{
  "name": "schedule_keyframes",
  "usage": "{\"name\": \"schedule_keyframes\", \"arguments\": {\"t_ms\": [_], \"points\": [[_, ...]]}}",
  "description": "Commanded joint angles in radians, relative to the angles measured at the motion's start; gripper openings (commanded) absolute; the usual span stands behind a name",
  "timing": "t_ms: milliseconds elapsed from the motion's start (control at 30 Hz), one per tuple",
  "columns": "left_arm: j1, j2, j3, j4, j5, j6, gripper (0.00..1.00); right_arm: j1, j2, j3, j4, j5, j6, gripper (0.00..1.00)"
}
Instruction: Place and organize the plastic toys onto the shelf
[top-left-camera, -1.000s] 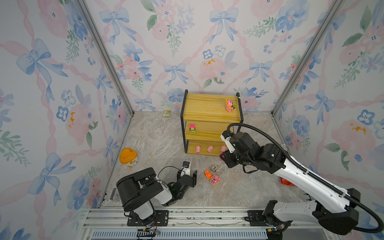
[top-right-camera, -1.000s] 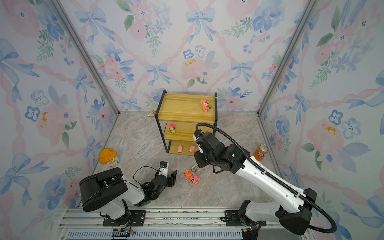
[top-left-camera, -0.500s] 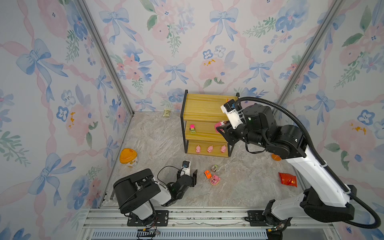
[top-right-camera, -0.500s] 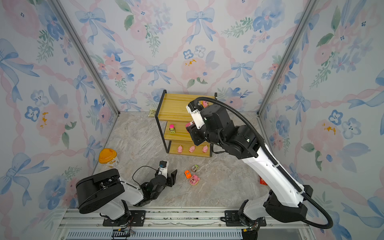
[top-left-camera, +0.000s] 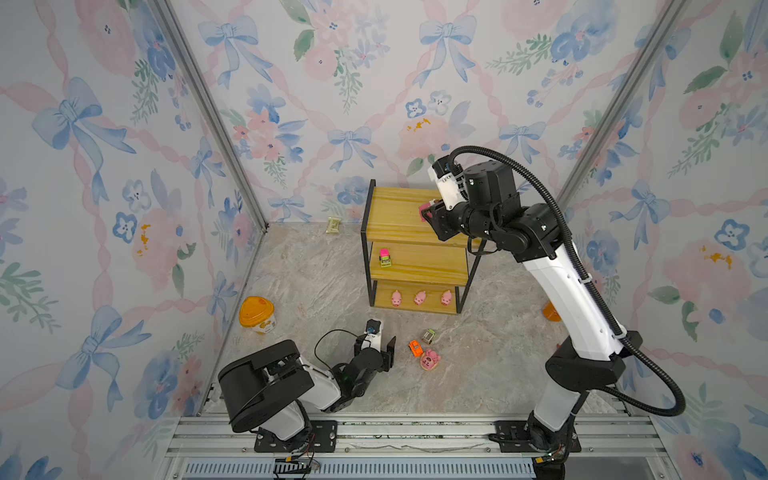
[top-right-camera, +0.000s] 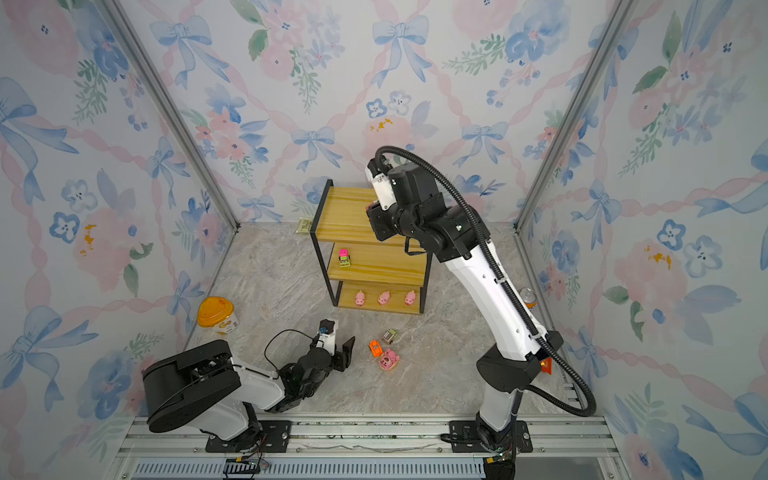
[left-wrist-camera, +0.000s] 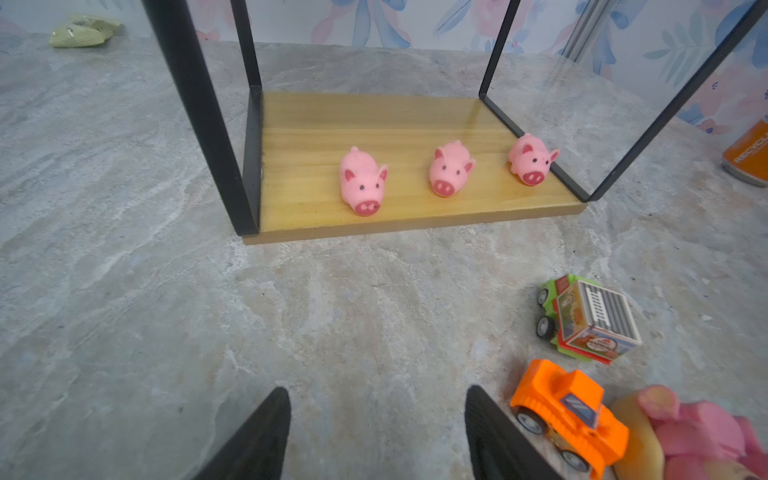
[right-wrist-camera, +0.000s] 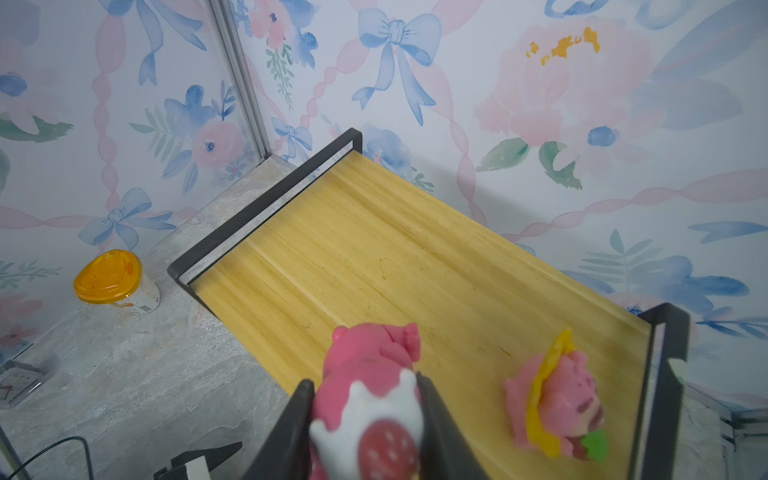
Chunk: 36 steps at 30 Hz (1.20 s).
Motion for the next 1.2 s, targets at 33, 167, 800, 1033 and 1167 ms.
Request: {"name": "schedule_keyframes", "arguments": {"t_ms": [33, 167, 800, 1033, 1167], "points": [[0.011, -0.025, 0.000, -0.018, -0.006, 0.027, 0.68, -0.022, 0.047, 0.037, 0.012, -0.032, 0.007, 0.27], [0.013, -0.044, -0.018, -0.018, -0.015, 0.025, 0.68, -0.027, 0.082, 0.047, 0.007, -0.012, 0.011, 0.27], [0.023, -0.045, -0.029, -0.018, -0.023, 0.018, 0.68, -0.037, 0.119, 0.042, 0.075, -0.079, -0.005, 0.26], [0.024, -0.043, -0.030, -0.018, -0.023, 0.009, 0.68, -0.021, 0.127, 0.024, 0.133, -0.124, -0.031, 0.26], [0.024, -0.040, -0.031, -0.018, -0.022, 0.009, 0.68, -0.009, 0.135, 0.024, 0.162, -0.144, -0.048, 0.26]]}}
